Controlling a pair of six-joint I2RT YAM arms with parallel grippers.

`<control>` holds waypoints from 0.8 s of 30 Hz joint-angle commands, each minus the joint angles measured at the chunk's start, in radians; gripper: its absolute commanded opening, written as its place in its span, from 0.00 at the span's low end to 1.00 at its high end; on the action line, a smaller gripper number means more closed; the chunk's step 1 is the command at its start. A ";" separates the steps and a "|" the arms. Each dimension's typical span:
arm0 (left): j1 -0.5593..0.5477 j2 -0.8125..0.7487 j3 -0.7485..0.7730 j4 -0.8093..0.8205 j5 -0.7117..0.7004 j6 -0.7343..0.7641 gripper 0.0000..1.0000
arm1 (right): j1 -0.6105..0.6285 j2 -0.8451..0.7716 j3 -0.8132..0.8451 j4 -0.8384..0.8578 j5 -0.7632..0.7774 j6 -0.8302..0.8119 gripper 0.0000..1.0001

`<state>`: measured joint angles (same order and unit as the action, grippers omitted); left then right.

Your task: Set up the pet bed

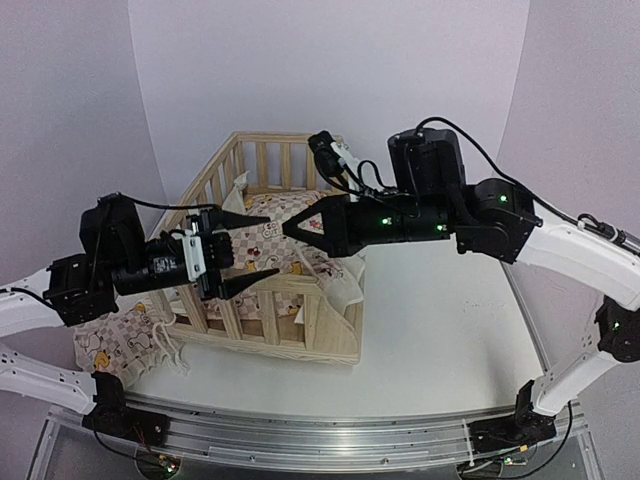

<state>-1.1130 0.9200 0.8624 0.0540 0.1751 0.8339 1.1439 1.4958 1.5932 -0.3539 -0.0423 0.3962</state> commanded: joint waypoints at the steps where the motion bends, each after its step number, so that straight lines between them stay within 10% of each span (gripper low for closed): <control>1: 0.007 0.060 0.138 -0.030 -0.087 -0.089 0.67 | 0.046 0.065 0.096 0.024 -0.212 -0.083 0.00; 7: 0.042 0.087 0.186 -0.151 -0.012 -0.161 0.60 | 0.050 0.056 0.086 0.083 -0.233 -0.098 0.00; 18: 0.042 0.112 0.207 -0.116 0.067 -0.142 0.02 | 0.050 0.038 0.026 0.126 -0.206 -0.083 0.00; 24: 0.050 0.106 0.169 -0.093 0.011 -0.092 0.00 | 0.050 -0.035 -0.070 0.126 0.002 -0.040 0.06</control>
<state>-1.0714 1.0302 1.0161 -0.1040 0.2119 0.7085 1.1918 1.5429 1.5860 -0.2509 -0.2047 0.3210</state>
